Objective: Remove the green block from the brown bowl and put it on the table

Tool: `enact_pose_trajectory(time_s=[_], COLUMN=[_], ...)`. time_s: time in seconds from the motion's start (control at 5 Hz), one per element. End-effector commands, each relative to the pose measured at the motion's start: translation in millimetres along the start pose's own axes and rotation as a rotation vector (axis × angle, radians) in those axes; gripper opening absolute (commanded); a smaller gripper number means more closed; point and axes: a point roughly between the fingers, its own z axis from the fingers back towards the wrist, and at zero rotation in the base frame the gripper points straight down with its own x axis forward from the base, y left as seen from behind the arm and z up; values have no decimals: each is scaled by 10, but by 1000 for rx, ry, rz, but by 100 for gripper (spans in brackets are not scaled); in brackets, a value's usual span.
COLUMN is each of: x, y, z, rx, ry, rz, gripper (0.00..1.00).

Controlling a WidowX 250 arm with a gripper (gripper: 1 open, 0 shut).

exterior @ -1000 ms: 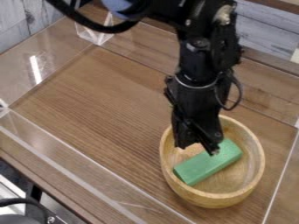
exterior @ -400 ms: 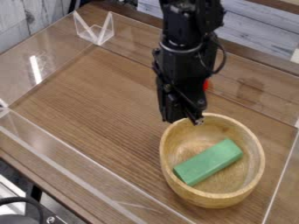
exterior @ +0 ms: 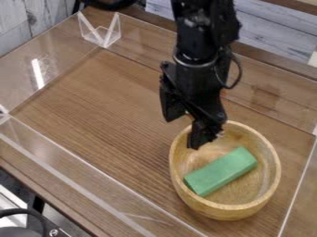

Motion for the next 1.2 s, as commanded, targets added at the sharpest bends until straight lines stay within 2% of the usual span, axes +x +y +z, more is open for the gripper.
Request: enact_pose_trajectory(time_s=[0.0, 0.2, 0.4, 0.6, 0.8, 1.0], x=[138, 220, 288, 298, 287, 304], y=[-34, -20, -207, -531, -759, -710], z=[-11, -89, -66, -106, -183, -277], rx=[-2, -13, -18, -25, -31, -29], ry=[-29, -25, -13, 1, 17, 36], rz=[-53, -98, -72, -91, -112, -39], gripper=[100, 100, 100, 100, 100, 100])
